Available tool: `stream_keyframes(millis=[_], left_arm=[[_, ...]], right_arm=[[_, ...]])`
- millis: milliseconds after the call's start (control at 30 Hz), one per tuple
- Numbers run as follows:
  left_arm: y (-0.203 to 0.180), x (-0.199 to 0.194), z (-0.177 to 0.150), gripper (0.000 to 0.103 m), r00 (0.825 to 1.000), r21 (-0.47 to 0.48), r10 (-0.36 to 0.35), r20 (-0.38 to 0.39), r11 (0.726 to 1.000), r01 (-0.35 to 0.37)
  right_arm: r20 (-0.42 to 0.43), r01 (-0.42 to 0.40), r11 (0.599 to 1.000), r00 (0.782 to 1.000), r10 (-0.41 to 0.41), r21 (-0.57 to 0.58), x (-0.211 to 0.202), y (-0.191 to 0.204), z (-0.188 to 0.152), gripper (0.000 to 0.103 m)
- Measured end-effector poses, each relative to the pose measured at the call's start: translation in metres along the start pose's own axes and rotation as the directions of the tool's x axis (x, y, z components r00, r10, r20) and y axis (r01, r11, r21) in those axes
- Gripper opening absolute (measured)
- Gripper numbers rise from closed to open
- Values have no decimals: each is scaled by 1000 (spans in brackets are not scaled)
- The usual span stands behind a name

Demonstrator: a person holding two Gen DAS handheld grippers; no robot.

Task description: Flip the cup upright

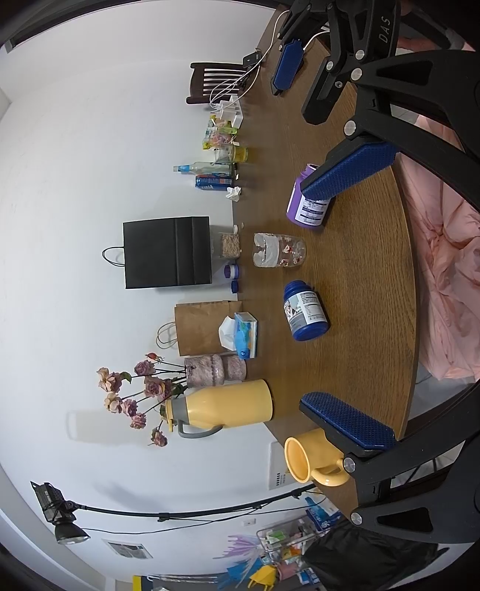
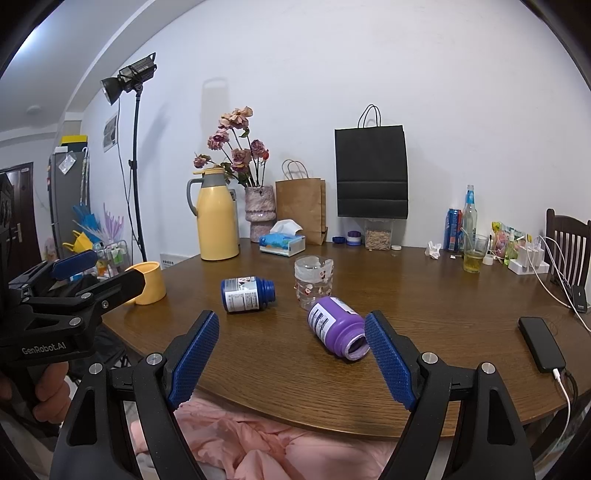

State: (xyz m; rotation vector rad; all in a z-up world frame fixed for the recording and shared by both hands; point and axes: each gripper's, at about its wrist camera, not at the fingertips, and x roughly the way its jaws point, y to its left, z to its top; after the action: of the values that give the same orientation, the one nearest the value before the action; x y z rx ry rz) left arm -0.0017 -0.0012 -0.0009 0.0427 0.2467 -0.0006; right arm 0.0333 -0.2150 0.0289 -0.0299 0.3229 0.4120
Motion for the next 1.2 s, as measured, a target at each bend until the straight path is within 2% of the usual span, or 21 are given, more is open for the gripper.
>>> stream_keyframes(millis=[1200], left_arm=[[1, 2, 2, 103, 1000, 3, -1, 1, 1000, 1]], right_arm=[[1, 0, 1000, 1000, 0, -1, 0, 0, 0, 85]])
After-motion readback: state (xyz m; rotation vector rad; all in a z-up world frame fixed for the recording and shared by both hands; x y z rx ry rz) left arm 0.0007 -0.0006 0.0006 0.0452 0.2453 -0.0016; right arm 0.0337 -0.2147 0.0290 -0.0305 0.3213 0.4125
